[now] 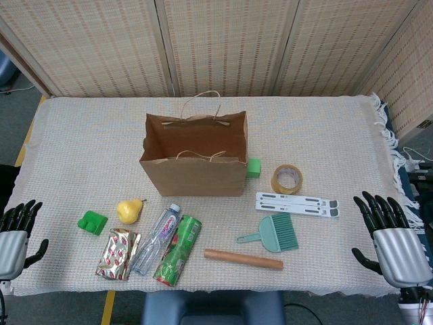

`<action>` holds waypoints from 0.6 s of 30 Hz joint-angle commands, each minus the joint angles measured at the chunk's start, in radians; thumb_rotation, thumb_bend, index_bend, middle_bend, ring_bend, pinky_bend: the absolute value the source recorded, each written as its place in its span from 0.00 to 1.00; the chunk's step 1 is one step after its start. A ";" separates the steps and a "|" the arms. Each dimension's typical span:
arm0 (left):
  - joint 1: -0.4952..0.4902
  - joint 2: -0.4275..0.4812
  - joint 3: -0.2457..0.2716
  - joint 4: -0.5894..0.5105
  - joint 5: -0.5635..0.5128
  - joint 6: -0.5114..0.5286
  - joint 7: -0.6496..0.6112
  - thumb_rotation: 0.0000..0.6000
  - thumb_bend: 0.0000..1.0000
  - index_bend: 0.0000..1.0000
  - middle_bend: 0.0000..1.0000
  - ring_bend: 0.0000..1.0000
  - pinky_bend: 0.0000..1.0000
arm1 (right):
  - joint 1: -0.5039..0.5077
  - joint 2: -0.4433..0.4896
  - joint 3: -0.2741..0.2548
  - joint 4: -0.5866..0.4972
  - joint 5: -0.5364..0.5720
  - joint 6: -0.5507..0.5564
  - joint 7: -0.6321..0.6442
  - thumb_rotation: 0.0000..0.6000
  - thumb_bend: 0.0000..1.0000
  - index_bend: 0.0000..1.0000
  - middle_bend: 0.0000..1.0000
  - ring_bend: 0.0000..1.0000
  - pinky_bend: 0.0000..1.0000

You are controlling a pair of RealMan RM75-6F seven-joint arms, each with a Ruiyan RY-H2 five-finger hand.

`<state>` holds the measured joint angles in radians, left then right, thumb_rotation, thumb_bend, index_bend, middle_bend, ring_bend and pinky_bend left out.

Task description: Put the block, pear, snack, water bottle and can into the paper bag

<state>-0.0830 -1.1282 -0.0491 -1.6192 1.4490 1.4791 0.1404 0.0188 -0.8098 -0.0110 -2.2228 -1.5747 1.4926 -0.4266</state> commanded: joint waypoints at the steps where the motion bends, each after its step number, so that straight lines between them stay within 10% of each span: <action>1: -0.001 0.004 0.002 -0.003 -0.002 -0.006 -0.004 1.00 0.38 0.00 0.00 0.00 0.07 | 0.007 -0.005 0.007 0.005 0.011 -0.008 -0.004 1.00 0.10 0.00 0.00 0.00 0.00; 18: -0.113 0.064 0.052 -0.036 0.032 -0.234 0.093 1.00 0.36 0.00 0.00 0.00 0.09 | 0.039 -0.022 0.030 0.030 0.082 -0.055 -0.003 1.00 0.10 0.00 0.00 0.00 0.00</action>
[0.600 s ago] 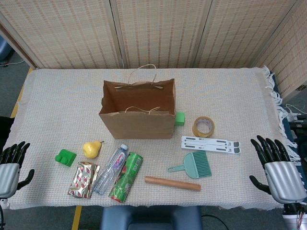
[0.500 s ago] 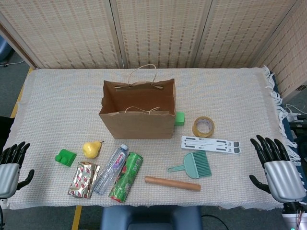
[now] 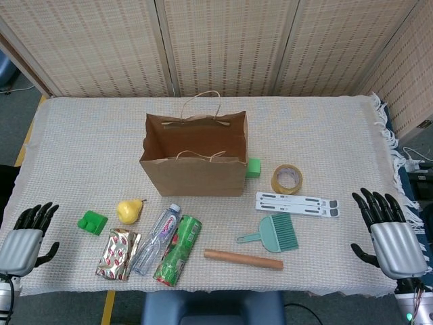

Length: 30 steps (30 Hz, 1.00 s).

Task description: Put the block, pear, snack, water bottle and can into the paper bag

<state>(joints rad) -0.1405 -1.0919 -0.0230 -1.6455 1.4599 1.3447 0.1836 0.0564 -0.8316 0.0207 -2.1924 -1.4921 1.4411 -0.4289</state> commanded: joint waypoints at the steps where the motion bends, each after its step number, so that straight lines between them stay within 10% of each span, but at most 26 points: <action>1: -0.078 0.036 0.033 -0.012 0.018 -0.148 0.071 1.00 0.36 0.00 0.00 0.00 0.09 | 0.003 -0.001 -0.003 -0.001 -0.003 -0.007 -0.001 1.00 0.10 0.00 0.00 0.00 0.00; 30: -0.353 -0.050 0.016 0.044 -0.213 -0.521 0.365 1.00 0.35 0.00 0.00 0.00 0.08 | 0.021 0.011 -0.018 -0.007 -0.019 -0.046 0.033 1.00 0.10 0.00 0.00 0.00 0.00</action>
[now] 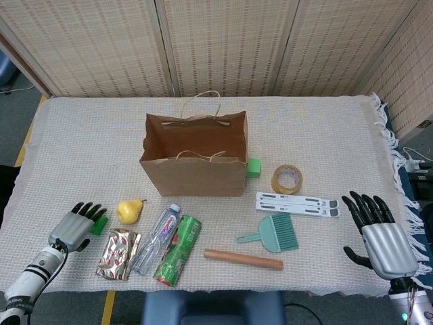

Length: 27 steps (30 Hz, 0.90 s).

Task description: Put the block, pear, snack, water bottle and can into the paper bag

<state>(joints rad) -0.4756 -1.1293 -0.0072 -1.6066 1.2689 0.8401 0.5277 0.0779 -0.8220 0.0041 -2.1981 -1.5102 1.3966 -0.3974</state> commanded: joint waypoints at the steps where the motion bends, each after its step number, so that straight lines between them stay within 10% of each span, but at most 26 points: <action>1: -0.026 -0.019 0.002 0.008 -0.035 -0.026 0.034 1.00 0.35 0.00 0.00 0.00 0.08 | 0.000 0.003 -0.002 -0.003 -0.002 -0.002 0.005 1.00 0.10 0.00 0.00 0.00 0.00; 20: -0.082 -0.101 0.022 0.126 -0.132 -0.029 0.067 1.00 0.38 0.08 0.01 0.02 0.21 | -0.005 0.019 -0.010 -0.007 -0.015 0.001 0.039 1.00 0.10 0.00 0.00 0.00 0.00; 27: -0.077 -0.091 0.040 0.147 -0.120 -0.011 0.045 1.00 0.55 0.51 0.48 0.47 0.64 | -0.007 0.024 -0.010 -0.008 -0.019 0.005 0.050 1.00 0.10 0.00 0.00 0.00 0.00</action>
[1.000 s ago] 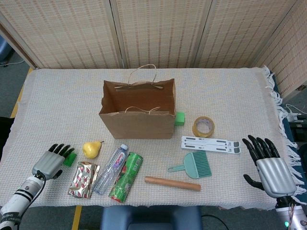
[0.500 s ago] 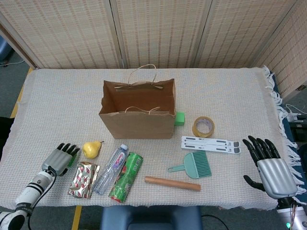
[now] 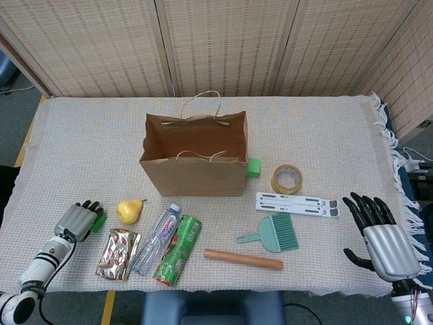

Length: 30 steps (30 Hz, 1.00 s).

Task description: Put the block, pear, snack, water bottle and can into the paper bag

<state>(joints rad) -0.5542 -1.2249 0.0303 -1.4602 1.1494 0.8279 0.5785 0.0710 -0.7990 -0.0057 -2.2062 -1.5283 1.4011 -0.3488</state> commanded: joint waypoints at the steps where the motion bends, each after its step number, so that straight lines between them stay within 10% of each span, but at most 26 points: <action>1: 0.003 0.012 0.005 -0.003 -0.002 0.001 -0.011 1.00 0.56 0.54 0.52 0.51 0.67 | -0.001 0.001 0.000 0.001 -0.001 0.001 0.003 1.00 0.10 0.00 0.00 0.00 0.00; 11: 0.051 0.086 -0.090 -0.057 0.036 0.229 -0.130 1.00 0.57 0.61 0.60 0.58 0.71 | -0.001 0.004 0.001 0.004 -0.004 0.004 0.015 1.00 0.10 0.00 0.00 0.00 0.00; 22: 0.083 0.127 -0.475 -0.399 -0.258 0.462 -0.491 1.00 0.57 0.61 0.61 0.58 0.69 | -0.005 0.010 -0.015 -0.002 -0.044 -0.003 0.026 1.00 0.10 0.00 0.00 0.00 0.00; 30: -0.048 0.129 -0.605 -0.545 -0.454 0.424 -0.443 1.00 0.57 0.62 0.62 0.58 0.69 | 0.002 0.003 -0.016 0.001 -0.042 -0.019 0.015 1.00 0.10 0.00 0.00 0.00 0.00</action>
<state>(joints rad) -0.5519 -1.0954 -0.5383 -1.9707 0.7398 1.2613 0.1152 0.0725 -0.7954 -0.0214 -2.2052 -1.5701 1.3817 -0.3339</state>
